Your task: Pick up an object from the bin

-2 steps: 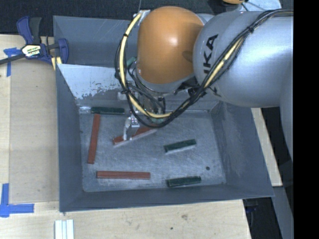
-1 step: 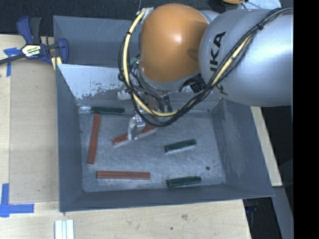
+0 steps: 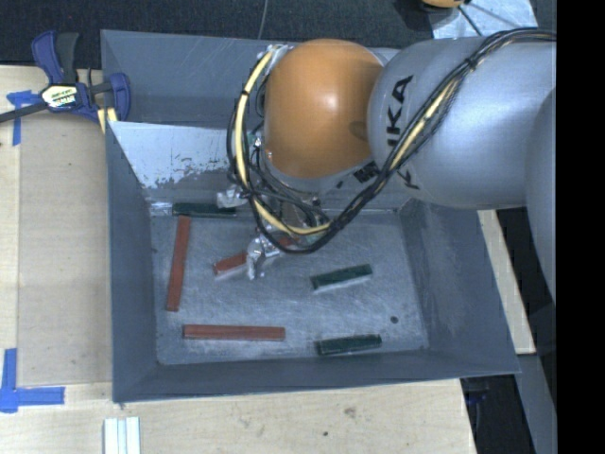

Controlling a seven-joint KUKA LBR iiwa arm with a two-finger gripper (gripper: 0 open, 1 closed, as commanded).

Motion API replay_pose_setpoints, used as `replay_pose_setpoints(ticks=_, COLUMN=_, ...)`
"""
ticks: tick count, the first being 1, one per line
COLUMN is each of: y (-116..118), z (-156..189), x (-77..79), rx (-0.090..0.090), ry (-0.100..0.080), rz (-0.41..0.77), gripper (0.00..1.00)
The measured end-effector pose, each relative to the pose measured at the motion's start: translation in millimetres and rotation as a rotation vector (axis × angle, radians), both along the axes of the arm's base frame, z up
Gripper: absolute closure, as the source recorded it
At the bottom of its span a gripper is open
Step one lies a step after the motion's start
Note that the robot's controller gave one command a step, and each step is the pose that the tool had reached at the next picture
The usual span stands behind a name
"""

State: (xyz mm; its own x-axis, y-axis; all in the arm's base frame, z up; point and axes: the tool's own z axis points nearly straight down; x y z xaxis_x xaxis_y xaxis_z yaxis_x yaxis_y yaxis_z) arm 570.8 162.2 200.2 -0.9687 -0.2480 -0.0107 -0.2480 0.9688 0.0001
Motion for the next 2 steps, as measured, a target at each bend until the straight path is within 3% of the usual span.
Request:
replay_pose_setpoints(ticks=1, y=-23.9, z=-122.8, x=0.1, rx=0.003, ry=-0.004, rz=0.060, gripper=1.00)
replay_pose_setpoints(ticks=2, y=-23.9, z=-122.8, x=0.2, rx=0.003, ry=-0.004, rz=0.059, gripper=1.00)
